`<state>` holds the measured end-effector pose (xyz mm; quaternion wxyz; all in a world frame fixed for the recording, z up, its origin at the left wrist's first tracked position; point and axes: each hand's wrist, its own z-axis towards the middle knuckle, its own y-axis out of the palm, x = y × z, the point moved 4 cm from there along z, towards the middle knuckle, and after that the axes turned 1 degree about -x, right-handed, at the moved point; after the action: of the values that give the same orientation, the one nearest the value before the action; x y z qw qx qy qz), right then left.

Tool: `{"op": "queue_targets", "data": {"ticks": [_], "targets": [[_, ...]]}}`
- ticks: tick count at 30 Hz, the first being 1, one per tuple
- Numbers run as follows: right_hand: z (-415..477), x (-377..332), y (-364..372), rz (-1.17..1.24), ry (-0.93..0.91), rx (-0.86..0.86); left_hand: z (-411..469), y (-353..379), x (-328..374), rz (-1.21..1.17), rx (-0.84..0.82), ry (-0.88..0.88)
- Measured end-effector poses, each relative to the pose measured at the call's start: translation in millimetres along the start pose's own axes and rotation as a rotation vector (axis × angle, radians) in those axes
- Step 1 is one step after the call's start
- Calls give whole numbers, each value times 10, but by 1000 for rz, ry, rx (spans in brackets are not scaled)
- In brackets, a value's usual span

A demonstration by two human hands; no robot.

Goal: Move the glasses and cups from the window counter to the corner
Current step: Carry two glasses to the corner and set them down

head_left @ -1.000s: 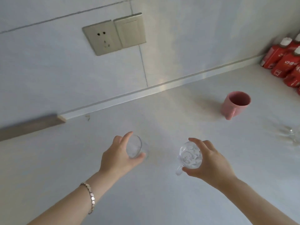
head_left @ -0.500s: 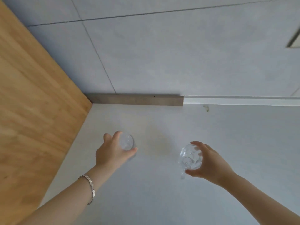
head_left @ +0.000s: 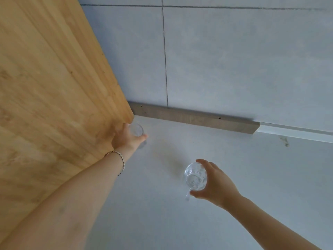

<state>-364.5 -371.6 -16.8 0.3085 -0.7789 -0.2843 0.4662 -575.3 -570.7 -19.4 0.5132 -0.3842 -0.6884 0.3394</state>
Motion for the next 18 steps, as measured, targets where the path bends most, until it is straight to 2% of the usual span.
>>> {"op": "queue_targets", "data": {"ticks": [6,10,18], "targets": [[514,-270,0,-23,4,-16,537,66,155,-7,7,31],[1072,-524,-19,-31,-22,-34,832,135,223,3,-18,131],[2078,-962,-124,-41,-66,-68,945,203,161,-267,-83,153]]}}
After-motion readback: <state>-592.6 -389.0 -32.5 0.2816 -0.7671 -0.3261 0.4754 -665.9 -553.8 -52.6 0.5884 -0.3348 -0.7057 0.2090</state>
